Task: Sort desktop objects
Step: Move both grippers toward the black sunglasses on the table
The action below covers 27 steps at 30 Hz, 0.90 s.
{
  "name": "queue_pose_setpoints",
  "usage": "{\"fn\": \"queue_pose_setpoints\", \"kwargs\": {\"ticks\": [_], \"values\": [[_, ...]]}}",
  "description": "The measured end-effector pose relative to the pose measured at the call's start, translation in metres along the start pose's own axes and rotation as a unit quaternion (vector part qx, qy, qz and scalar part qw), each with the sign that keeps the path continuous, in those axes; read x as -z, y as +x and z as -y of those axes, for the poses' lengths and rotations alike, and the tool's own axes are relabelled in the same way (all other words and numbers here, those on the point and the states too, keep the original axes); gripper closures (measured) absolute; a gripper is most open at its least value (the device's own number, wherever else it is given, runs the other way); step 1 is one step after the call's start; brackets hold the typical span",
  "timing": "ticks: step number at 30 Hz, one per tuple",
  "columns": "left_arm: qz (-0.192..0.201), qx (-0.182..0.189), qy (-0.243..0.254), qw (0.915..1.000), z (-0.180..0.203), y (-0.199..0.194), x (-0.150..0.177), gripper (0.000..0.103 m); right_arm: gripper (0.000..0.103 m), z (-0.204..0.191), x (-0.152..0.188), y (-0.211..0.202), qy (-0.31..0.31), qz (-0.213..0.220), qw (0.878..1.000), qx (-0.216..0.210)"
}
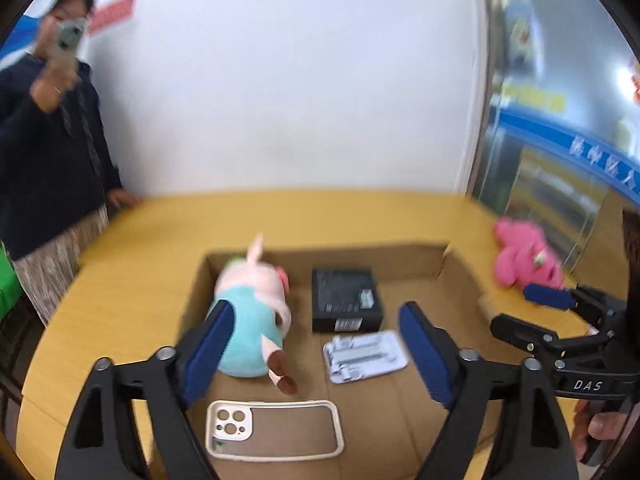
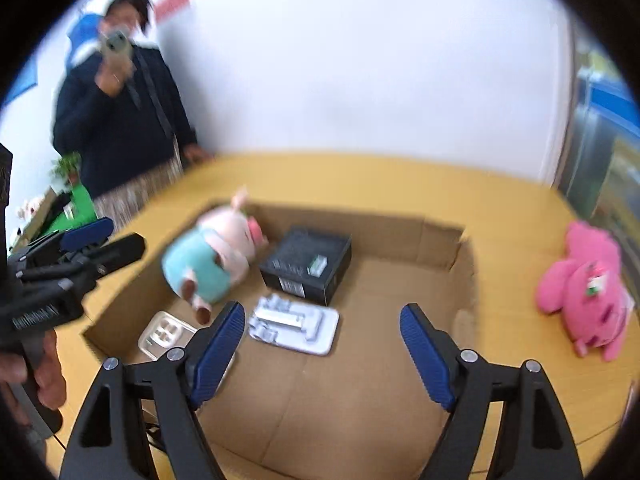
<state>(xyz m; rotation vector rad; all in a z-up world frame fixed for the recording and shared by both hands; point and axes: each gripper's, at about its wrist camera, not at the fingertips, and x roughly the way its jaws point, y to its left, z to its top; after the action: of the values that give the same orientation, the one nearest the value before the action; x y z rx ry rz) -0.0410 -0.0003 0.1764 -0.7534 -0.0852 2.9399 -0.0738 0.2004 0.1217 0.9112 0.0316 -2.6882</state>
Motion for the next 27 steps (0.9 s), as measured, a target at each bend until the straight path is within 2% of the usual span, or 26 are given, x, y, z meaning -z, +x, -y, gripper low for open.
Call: {"fn": "queue_pose_setpoints", "kwargs": {"ticks": [1,4,7,9,11,13,16,20,23,27], "values": [[0.013,-0.005,-0.004,0.9999,-0.002,-0.011,0.001,0.005,0.019,-0.003,0.007,-0.019,0.002,0.022,1.000,-0.004],[0.055,-0.042,-0.013,0.9975,-0.009,-0.054,0.010,0.005,0.019,-0.011,0.016,-0.043,0.016,0.049,0.998,-0.032],[0.086,-0.069,-0.004,0.9939,-0.008,-0.088,0.028,0.005,0.019,-0.028,0.033,-0.069,0.031,0.083,0.995,-0.036],[0.090,-0.076,0.003,0.9930,-0.007,-0.101,0.039,0.005,0.019,-0.030,0.049,-0.090,0.037,0.122,0.992,-0.023],[0.092,-0.079,0.012,0.9925,-0.008,-0.113,0.051,0.005,0.013,-0.031,0.062,-0.102,0.041,0.149,0.988,-0.012],[0.082,-0.087,0.016,0.9926,-0.008,-0.116,0.063,0.005,0.007,-0.035,0.070,-0.110,0.032,0.157,0.987,0.002],[0.063,-0.083,0.005,0.9946,-0.016,-0.116,0.080,0.005,0.000,-0.050,0.081,-0.113,-0.008,0.152,0.988,0.009],[0.027,-0.079,-0.019,0.9963,-0.037,-0.115,0.106,0.005,0.000,-0.080,0.098,-0.110,-0.089,0.140,0.986,-0.007],[-0.005,-0.071,-0.046,0.9964,-0.055,-0.117,0.128,0.005,0.000,-0.095,0.113,-0.091,-0.127,0.091,0.987,-0.029],[-0.041,-0.076,-0.062,0.9944,-0.073,-0.116,0.159,0.005,0.000,-0.099,0.132,-0.051,-0.132,0.012,0.988,-0.079]]}}
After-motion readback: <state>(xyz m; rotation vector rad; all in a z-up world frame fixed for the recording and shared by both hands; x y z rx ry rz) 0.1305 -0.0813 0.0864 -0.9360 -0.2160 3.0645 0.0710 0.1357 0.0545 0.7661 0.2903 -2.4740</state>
